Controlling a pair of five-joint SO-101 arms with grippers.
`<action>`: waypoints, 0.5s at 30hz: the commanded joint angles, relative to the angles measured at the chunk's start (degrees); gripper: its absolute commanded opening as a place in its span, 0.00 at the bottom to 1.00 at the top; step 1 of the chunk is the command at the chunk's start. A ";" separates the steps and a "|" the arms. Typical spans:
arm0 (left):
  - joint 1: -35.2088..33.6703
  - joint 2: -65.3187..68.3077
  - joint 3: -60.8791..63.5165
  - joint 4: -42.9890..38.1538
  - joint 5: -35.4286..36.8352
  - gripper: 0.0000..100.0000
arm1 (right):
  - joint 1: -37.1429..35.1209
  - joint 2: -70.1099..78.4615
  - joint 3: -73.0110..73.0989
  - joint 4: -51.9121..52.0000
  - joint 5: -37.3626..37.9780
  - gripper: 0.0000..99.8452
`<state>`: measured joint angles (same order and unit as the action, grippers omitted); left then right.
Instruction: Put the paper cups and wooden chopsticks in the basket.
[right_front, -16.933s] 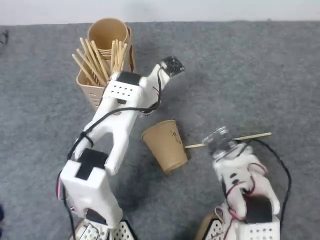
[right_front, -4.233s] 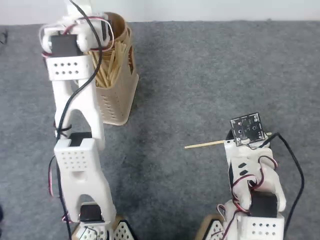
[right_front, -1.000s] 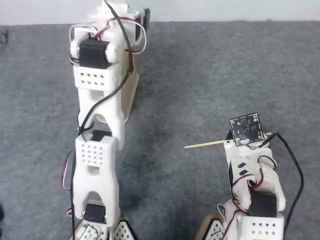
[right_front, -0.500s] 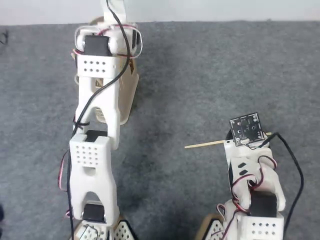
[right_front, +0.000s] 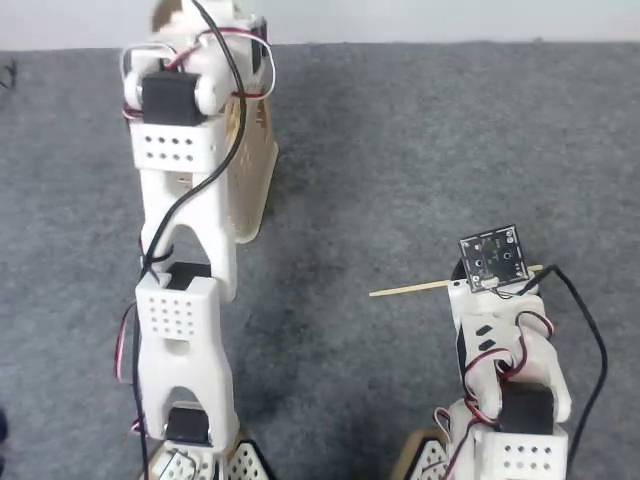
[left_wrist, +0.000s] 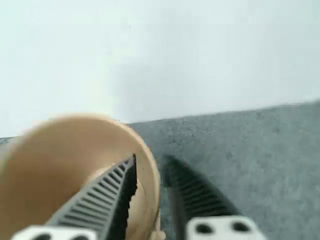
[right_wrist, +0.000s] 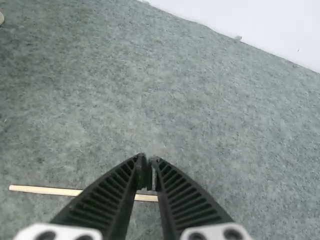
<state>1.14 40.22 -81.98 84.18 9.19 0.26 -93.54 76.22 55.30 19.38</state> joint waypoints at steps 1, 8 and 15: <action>0.79 -3.34 -2.07 1.58 -1.49 0.20 | -0.48 -0.57 -0.44 -0.75 0.53 0.02; -0.09 1.93 -1.36 1.67 -2.37 0.18 | -0.48 -0.57 -0.44 -0.66 0.53 0.02; -2.64 2.64 -6.37 1.14 0.53 0.05 | -0.48 -0.57 -0.44 -0.66 0.53 0.02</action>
<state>-0.18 43.47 -85.05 85.49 8.40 0.26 -93.54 76.22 55.30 19.38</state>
